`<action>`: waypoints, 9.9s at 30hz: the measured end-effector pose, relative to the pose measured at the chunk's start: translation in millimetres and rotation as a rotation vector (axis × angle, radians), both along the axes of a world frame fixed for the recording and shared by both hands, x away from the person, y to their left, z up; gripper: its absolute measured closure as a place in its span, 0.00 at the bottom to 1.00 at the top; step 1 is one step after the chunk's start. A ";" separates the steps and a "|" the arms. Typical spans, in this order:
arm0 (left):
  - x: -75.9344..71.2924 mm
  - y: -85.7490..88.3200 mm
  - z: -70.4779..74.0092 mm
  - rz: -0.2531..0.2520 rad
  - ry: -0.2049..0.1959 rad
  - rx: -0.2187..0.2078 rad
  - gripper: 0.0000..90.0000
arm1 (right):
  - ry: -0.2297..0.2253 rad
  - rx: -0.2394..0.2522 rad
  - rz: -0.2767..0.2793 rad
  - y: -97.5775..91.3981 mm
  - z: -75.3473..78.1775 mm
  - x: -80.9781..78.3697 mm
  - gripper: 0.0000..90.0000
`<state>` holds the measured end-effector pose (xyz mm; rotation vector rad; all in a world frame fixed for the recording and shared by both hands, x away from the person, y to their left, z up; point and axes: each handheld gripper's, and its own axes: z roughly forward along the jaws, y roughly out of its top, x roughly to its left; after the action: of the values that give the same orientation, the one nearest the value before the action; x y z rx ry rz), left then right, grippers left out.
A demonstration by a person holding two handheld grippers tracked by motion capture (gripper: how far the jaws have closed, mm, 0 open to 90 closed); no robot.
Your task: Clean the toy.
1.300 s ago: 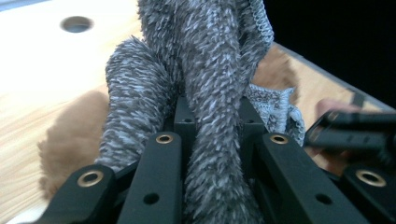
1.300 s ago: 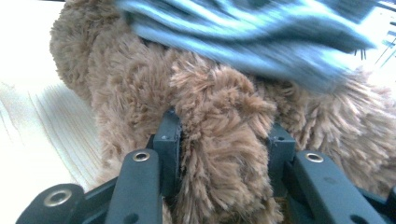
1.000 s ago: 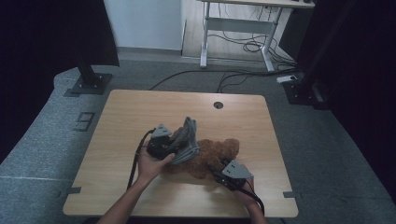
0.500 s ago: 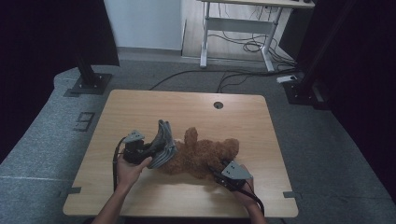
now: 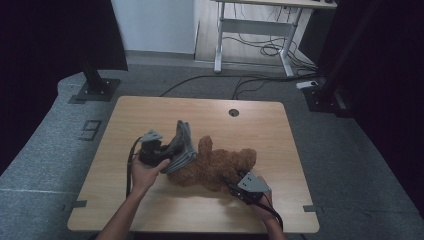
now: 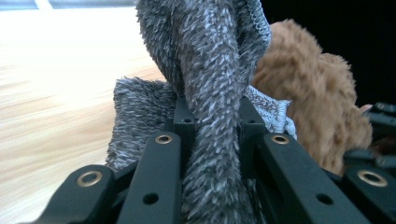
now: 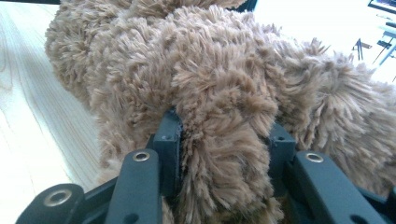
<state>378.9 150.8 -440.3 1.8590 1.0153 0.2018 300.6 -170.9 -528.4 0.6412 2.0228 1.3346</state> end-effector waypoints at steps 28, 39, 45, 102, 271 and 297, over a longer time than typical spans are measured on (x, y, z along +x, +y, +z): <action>-56.7 -13.1 -37.2 -0.086 -0.062 -0.003 0.85 | 0.028 0.181 0.060 -5.8 103.2 -6.3 0.22; -62.2 -2.6 -40.6 -0.135 -0.031 -0.043 0.85 | 0.315 -0.019 0.097 6.9 60.9 12.4 0.18; -71.8 -3.4 -42.3 -0.166 -0.031 -0.041 0.84 | 0.344 -0.023 0.102 2.6 30.2 -12.6 0.18; -19.9 -36.5 -24.2 -0.154 0.014 0.066 0.83 | 0.132 0.052 -0.052 10.5 1.6 15.5 0.43; 7.9 21.3 -17.5 0.062 -0.114 0.117 0.45 | 0.193 0.203 -0.026 -23.2 44.2 83.9 0.49; -73.0 73.1 -26.4 0.046 -0.120 0.146 0.35 | 0.161 0.221 -0.042 -56.6 24.1 -1.7 0.37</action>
<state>305.8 223.8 -466.7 1.9309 0.9822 0.4198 298.9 -227.6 -504.3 0.9117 1.9897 1.5379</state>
